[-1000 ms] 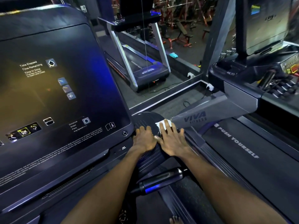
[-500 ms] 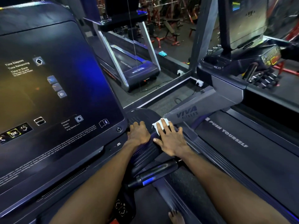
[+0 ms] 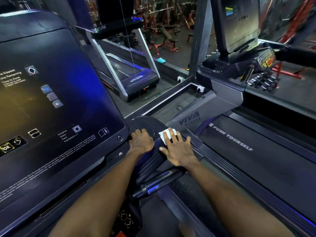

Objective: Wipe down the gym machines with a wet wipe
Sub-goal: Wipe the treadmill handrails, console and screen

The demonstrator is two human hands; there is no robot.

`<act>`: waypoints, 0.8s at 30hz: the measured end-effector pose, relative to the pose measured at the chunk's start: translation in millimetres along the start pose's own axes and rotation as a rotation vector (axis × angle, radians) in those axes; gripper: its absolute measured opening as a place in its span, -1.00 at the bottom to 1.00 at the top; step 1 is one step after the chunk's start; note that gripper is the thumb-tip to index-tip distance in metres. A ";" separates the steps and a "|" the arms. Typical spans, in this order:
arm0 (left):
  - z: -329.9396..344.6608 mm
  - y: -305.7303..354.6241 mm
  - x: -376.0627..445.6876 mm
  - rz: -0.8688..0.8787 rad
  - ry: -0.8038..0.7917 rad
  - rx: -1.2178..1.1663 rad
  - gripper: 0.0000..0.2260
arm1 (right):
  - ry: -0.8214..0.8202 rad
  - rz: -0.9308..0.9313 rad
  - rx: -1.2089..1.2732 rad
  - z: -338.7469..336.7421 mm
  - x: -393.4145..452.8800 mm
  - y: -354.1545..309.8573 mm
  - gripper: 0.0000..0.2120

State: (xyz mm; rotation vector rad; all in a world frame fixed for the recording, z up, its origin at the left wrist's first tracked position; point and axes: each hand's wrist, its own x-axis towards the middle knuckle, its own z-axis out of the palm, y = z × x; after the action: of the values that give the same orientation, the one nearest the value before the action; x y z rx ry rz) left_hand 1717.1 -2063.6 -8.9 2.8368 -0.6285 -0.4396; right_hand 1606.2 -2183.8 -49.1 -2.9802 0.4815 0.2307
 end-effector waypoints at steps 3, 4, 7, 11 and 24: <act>1.1 -2.0 3.1 0.007 0.007 -0.014 -0.61 | 0.031 0.015 -0.006 8.5 -36.6 17.4 -0.33; 1.2 -1.6 3.6 0.009 0.003 -0.014 -0.60 | 0.036 0.027 -0.010 11.7 -48.0 22.3 -0.33; 2.3 1.2 4.9 0.016 0.017 0.003 -0.60 | 0.032 0.051 -0.007 14.6 -59.4 25.7 -0.33; 8.4 14.7 1.6 0.154 0.099 0.043 -0.69 | 0.014 0.075 0.028 4.2 -34.3 13.2 -0.33; 40.8 45.1 -7.3 0.573 0.078 -0.005 -0.70 | 0.040 0.121 0.083 7.8 -91.1 38.8 -0.42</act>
State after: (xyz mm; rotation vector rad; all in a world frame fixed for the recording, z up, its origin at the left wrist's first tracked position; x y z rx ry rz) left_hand 1680.3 -2105.8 -33.7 2.4885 -1.3535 -0.2233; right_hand 1507.2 -2191.6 -44.9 -2.8831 0.6608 0.1573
